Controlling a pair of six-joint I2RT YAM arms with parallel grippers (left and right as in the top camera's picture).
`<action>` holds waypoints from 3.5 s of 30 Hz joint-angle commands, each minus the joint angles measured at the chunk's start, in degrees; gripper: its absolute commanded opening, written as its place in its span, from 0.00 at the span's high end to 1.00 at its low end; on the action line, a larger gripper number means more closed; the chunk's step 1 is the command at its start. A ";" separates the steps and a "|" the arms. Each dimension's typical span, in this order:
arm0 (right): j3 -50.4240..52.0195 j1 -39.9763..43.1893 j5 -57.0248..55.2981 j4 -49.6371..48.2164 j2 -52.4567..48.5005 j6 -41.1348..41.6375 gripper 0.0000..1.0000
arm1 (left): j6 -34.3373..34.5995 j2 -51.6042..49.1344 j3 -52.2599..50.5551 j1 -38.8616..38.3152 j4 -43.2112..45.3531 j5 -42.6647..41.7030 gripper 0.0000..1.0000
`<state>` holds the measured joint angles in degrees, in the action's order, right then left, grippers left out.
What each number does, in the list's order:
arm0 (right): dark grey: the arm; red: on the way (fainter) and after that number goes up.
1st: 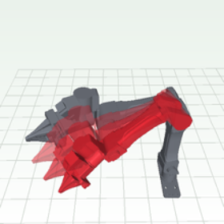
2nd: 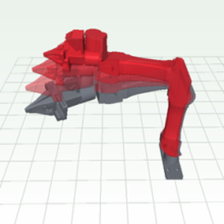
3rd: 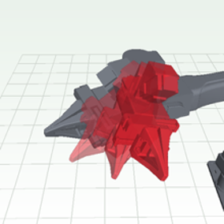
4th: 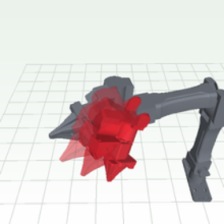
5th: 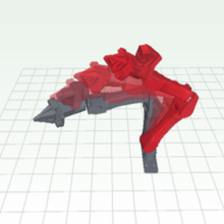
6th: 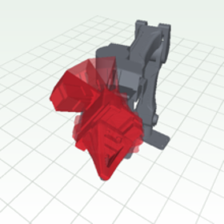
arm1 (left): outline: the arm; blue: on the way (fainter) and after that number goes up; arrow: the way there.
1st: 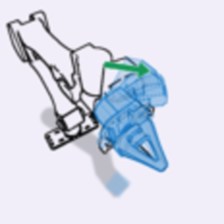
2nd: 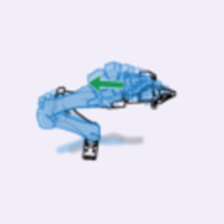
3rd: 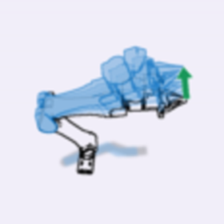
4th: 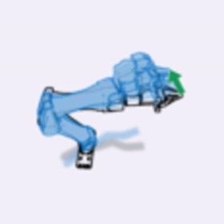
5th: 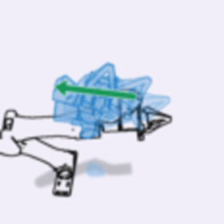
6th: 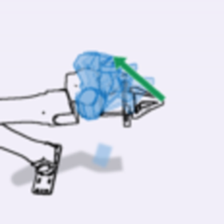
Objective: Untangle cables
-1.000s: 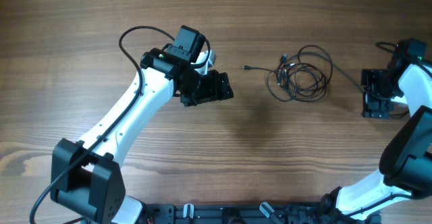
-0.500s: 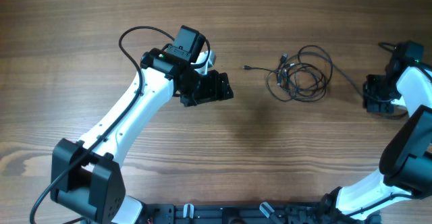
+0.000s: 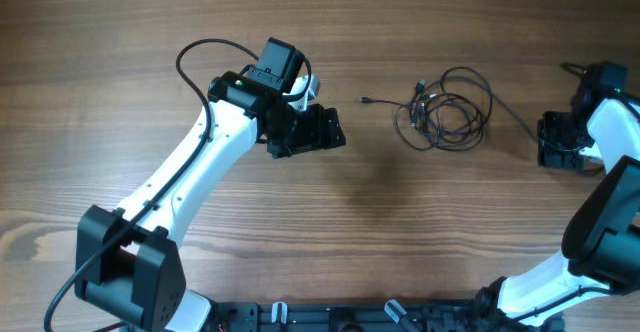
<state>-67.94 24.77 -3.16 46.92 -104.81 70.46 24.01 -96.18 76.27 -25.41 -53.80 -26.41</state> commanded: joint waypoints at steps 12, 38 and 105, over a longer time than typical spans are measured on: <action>0.20 -0.17 -5.49 -2.78 -0.96 0.24 0.50 | -1.07 0.04 0.57 0.00 -0.44 0.55 0.19; 2.89 0.42 1.79 -6.88 -0.79 -1.64 0.96 | -1.07 0.04 0.57 0.00 -0.48 0.52 0.19; -9.42 18.27 81.02 -69.90 7.74 8.04 0.95 | -1.16 0.04 0.57 0.00 -0.92 0.57 0.19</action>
<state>-76.27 43.11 78.89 -27.99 -98.00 81.12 24.01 -96.18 76.27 -25.41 -54.68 -26.20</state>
